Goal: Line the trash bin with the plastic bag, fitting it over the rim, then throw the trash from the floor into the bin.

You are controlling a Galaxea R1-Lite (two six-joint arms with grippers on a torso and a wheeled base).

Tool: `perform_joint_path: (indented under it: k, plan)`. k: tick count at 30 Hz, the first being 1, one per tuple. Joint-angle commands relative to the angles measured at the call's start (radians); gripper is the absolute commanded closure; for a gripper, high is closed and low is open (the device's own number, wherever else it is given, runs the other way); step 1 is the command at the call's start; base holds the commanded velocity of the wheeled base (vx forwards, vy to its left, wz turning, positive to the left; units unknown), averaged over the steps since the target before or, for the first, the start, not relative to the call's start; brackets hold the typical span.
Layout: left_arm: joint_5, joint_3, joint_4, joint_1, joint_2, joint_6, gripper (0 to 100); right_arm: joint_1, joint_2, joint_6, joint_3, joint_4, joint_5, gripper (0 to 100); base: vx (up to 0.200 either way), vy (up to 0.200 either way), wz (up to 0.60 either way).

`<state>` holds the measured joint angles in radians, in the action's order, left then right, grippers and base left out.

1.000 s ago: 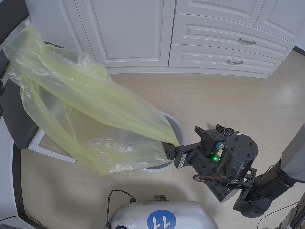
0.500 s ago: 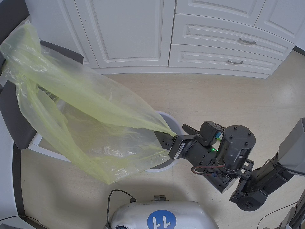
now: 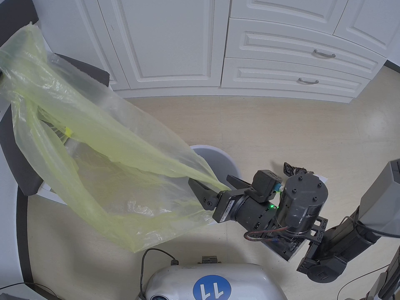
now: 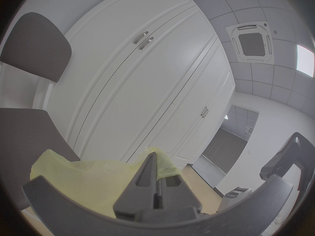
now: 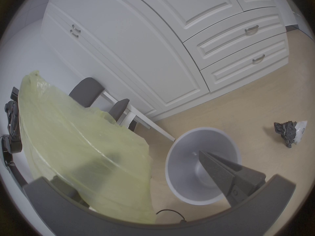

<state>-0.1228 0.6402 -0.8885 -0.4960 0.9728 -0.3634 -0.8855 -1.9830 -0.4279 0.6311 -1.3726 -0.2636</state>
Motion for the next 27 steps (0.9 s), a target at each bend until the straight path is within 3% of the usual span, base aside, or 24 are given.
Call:
perform_joint_path:
  k: [1, 13, 14, 24, 27]
  plan:
    - [0.0, -0.002, -0.001, -0.006, -0.003, 0.0, 100, -0.006, -0.016, -0.002, -0.008, -0.003, 0.006, 0, 0.0, 0.0, 0.0]
    - [-0.001, -0.005, -0.001, -0.023, -0.003, 0.0, 100, -0.01, -0.014, -0.029, -0.022, -0.01, 0.04, 0, 0.0, 0.0, 0.0]
    - [-0.001, -0.005, -0.001, -0.023, -0.003, 0.0, 100, -0.01, -0.016, -0.029, -0.022, -0.01, 0.04, 100, 0.0, 0.0, 0.0]
    - [-0.001, -0.011, 0.0, -0.023, 0.012, -0.002, 100, 0.002, 0.032, -0.009, -0.039, -0.066, 0.03, 100, 0.0, 0.0, 0.0]
    - [-0.003, -0.033, 0.006, -0.024, 0.03, 0.001, 100, 0.031, 0.082, 0.06, -0.042, -0.051, 0.029, 100, 0.0, 0.0, 0.0]
